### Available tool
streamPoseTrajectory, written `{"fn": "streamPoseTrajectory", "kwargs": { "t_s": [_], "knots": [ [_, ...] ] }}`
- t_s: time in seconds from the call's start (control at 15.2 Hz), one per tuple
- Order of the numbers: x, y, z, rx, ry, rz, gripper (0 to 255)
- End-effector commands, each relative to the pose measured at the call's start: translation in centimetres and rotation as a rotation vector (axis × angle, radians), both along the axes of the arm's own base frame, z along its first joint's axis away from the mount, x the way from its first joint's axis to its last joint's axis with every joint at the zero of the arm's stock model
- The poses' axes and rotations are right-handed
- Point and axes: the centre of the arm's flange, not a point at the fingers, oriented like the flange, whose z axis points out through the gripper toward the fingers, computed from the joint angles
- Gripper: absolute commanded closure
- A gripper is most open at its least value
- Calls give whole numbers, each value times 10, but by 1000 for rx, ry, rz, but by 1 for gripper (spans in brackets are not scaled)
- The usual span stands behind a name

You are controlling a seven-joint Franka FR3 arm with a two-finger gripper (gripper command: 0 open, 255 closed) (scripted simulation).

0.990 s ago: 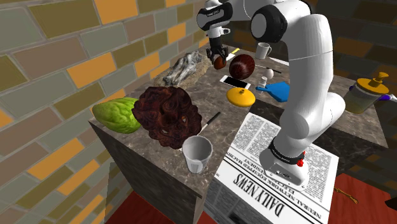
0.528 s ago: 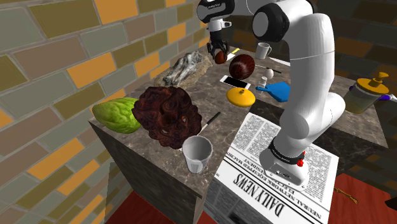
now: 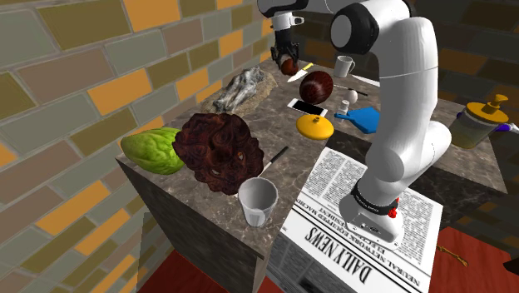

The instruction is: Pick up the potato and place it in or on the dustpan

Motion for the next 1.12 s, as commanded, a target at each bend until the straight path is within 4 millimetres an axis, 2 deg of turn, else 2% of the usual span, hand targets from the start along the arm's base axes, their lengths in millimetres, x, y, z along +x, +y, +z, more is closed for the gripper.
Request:
{"fn": "streamPoseTrajectory", "kwargs": {
  "t_s": [0.0, 0.73, 1.06],
  "knots": [
    [-2, -2, 10, 0, 0, 0, 255],
    [-2, -2, 66, 0, 0, 0, 255],
    [-68, -4, 67, 0, 0, 0, 255]
  ]
}}
